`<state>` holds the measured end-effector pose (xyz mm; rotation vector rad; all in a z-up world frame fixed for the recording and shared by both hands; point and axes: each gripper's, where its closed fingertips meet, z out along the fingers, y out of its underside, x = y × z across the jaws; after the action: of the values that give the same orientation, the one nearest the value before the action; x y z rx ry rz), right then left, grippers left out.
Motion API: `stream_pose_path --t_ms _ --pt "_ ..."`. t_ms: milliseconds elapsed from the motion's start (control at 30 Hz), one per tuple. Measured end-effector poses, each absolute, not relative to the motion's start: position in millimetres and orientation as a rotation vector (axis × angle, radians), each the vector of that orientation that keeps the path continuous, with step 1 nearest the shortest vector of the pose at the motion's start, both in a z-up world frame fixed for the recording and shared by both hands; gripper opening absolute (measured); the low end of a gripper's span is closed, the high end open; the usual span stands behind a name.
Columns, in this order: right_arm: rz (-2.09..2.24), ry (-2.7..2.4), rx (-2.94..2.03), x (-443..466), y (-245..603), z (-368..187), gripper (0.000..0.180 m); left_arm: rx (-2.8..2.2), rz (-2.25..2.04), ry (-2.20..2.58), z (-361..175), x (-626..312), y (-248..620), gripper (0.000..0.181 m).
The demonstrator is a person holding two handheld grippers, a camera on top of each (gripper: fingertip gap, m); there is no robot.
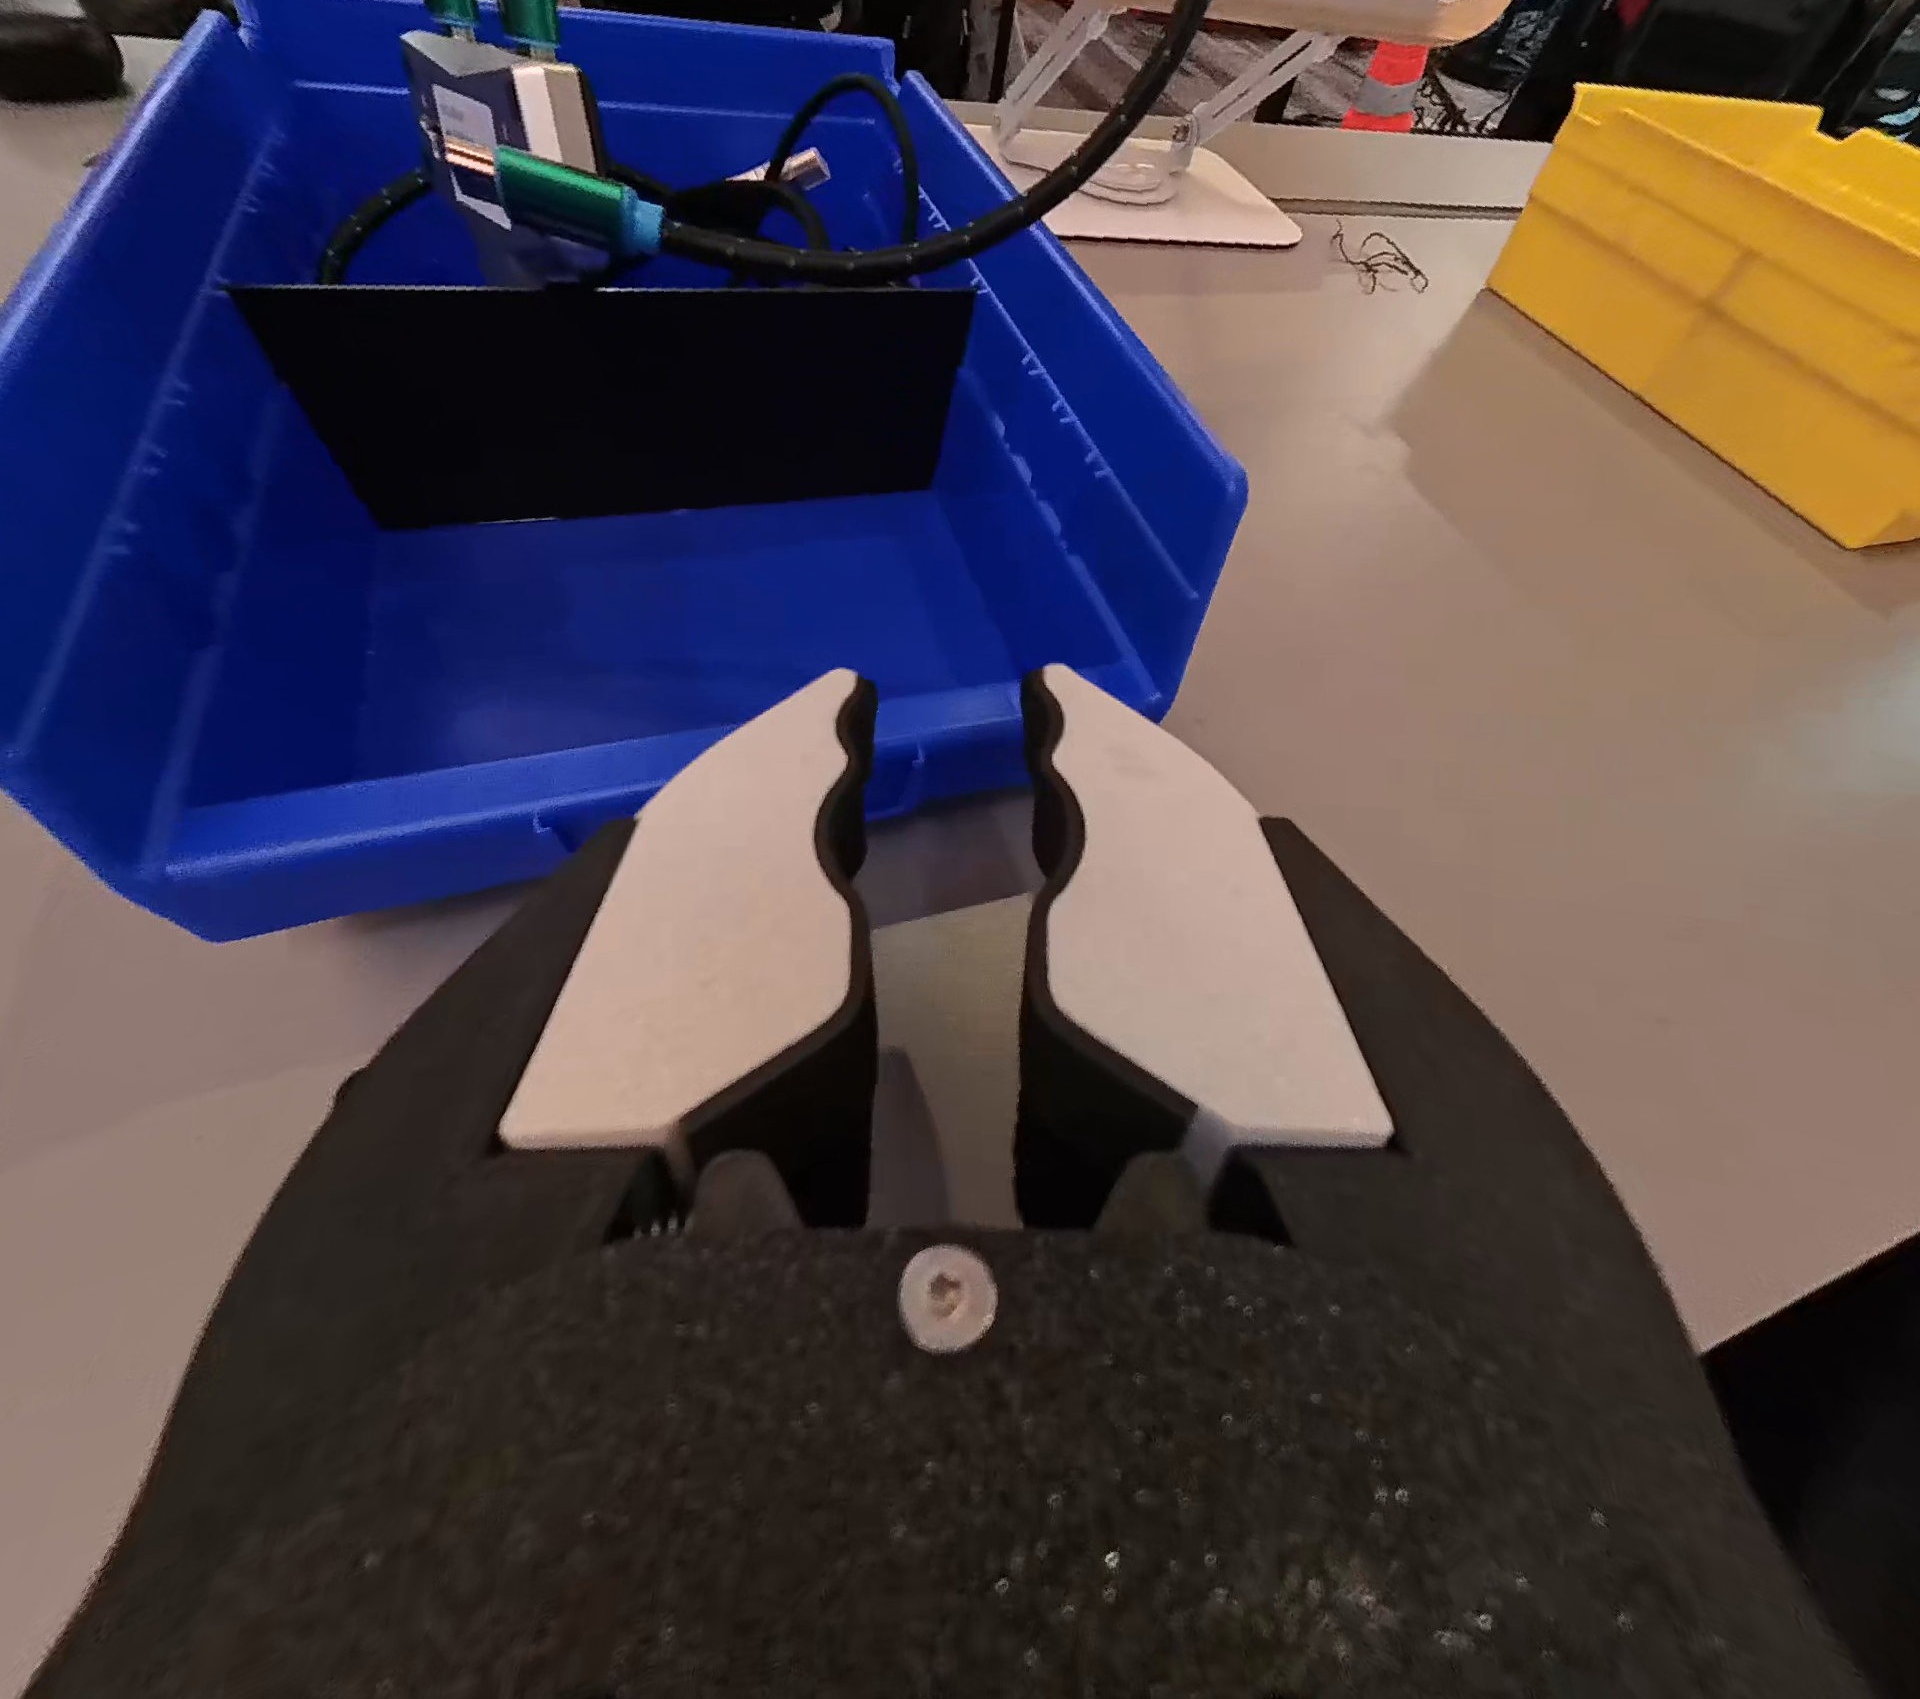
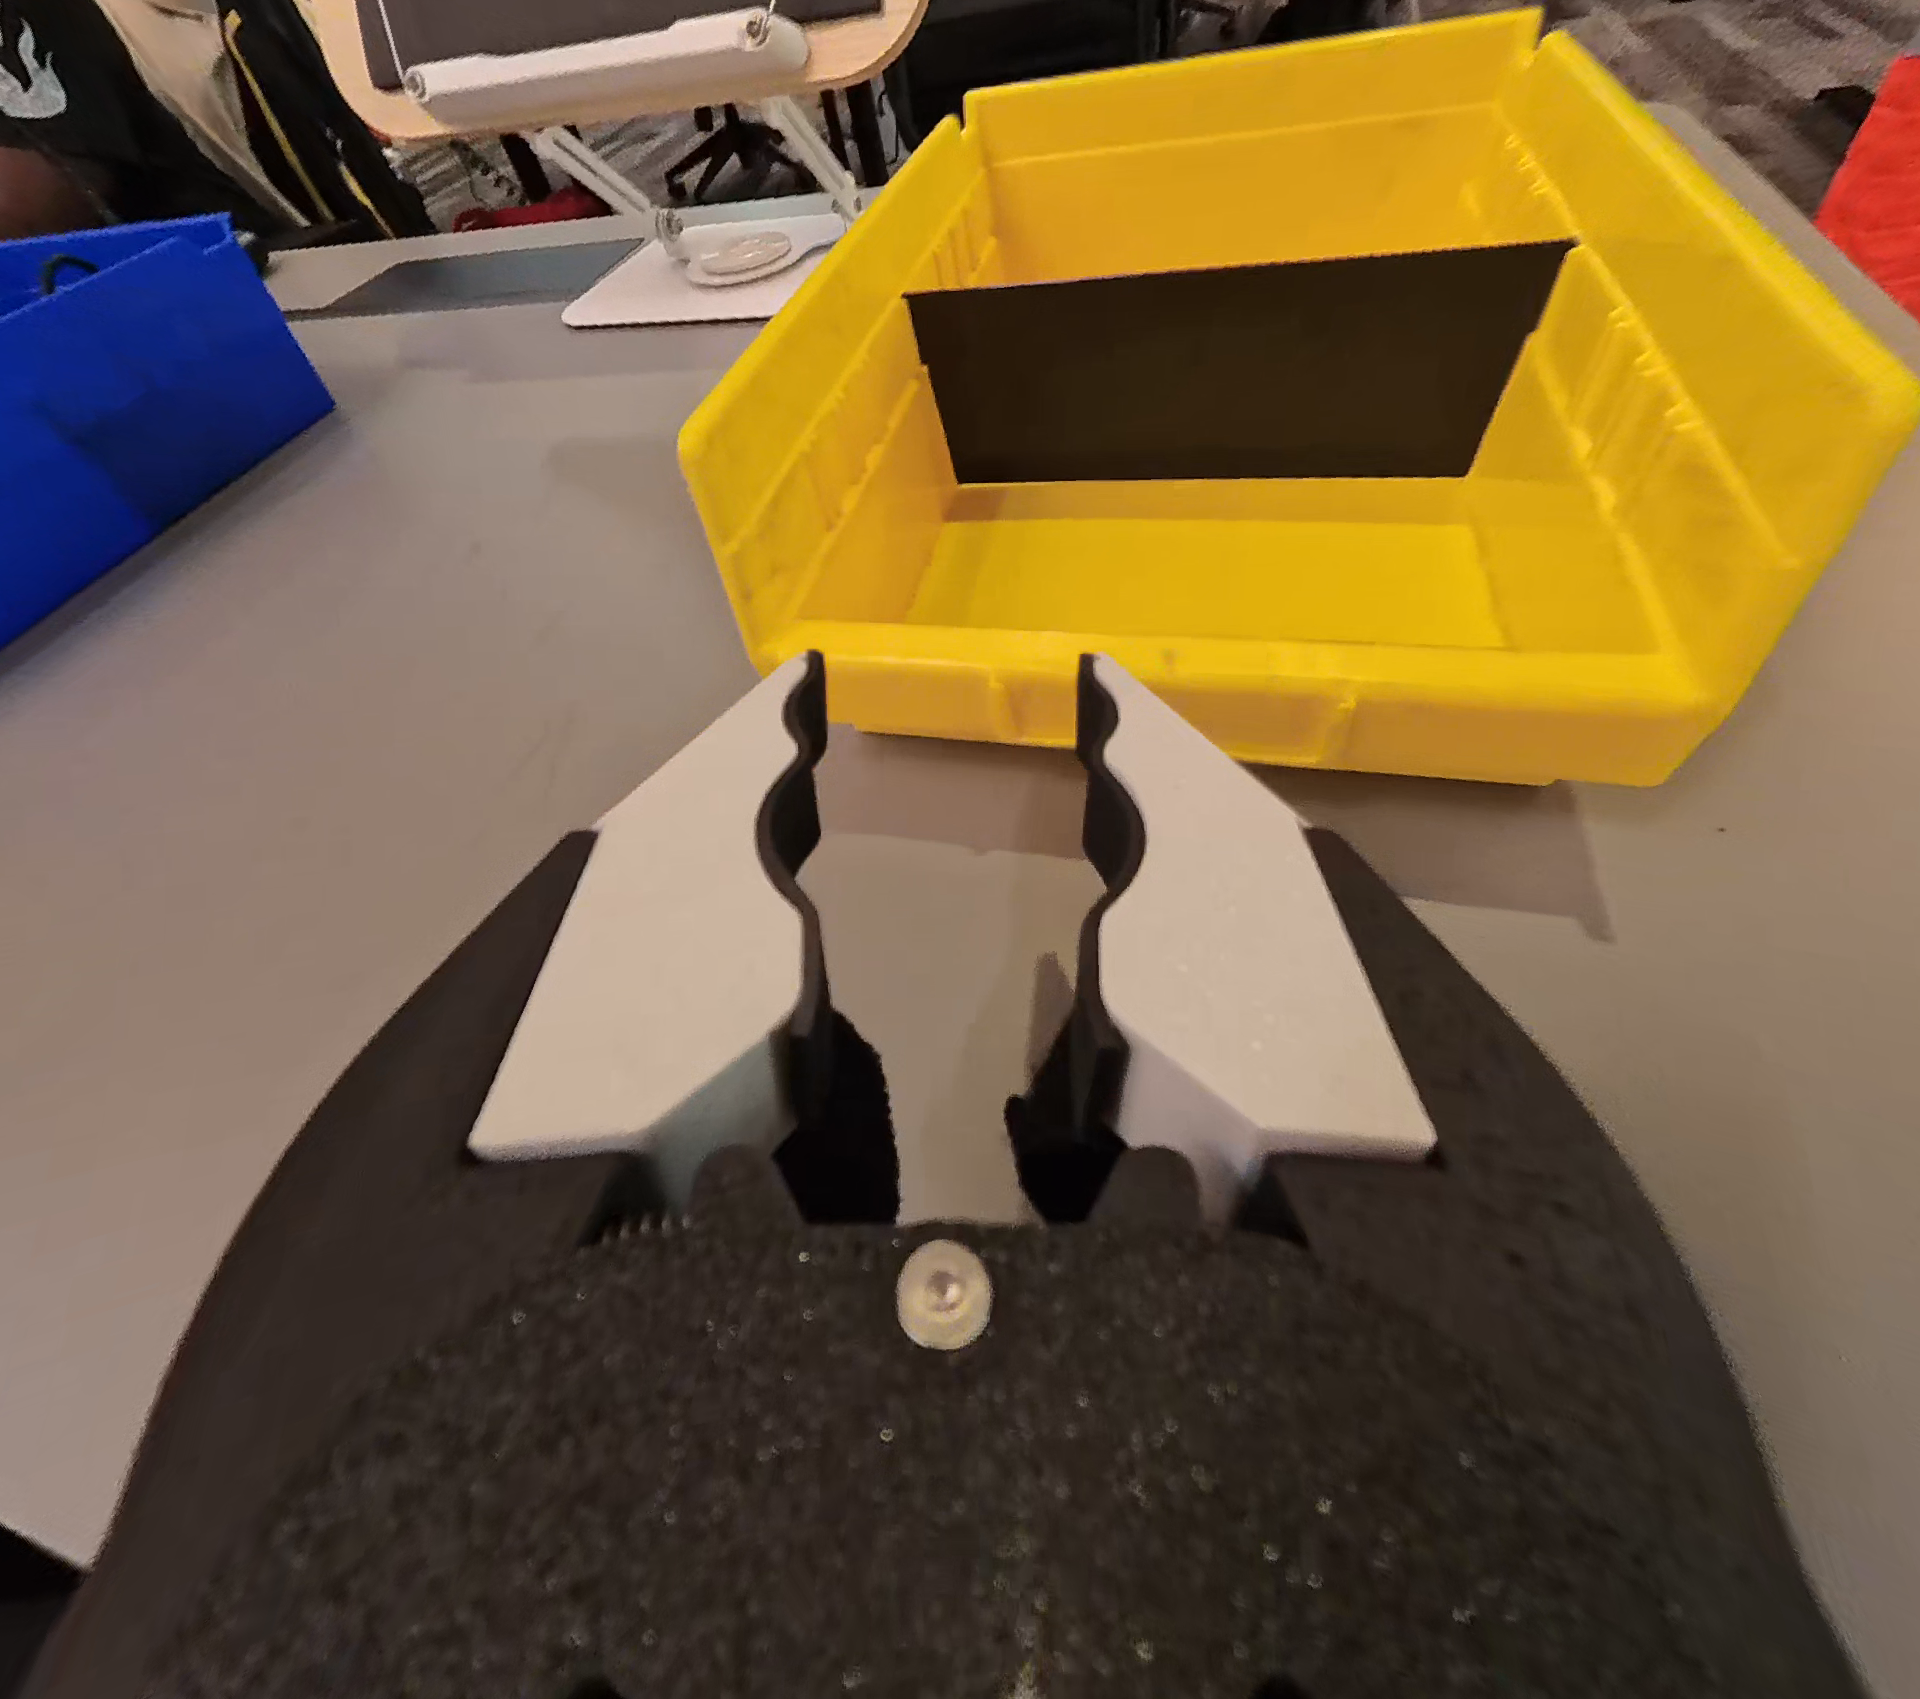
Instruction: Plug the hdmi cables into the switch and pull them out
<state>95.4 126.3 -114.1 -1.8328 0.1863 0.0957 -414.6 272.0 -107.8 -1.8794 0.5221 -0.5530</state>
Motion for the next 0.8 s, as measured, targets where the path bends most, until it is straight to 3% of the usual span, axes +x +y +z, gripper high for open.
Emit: stream_pose_path --t_ms 200,500,800 --pt "0.08 0.161 -1.84 92 128 -114 0.047 -1.873 -0.52 0.606 -112 -405 266 0.027" --pt "0.112 0.139 -1.901 84 130 -126 0.047 -1.811 -0.554 0.591 -105 -406 268 0.045" --pt "0.06 0.151 -1.834 92 128 -112 0.043 -1.898 -0.75 0.748 -130 -387 237 0.087"
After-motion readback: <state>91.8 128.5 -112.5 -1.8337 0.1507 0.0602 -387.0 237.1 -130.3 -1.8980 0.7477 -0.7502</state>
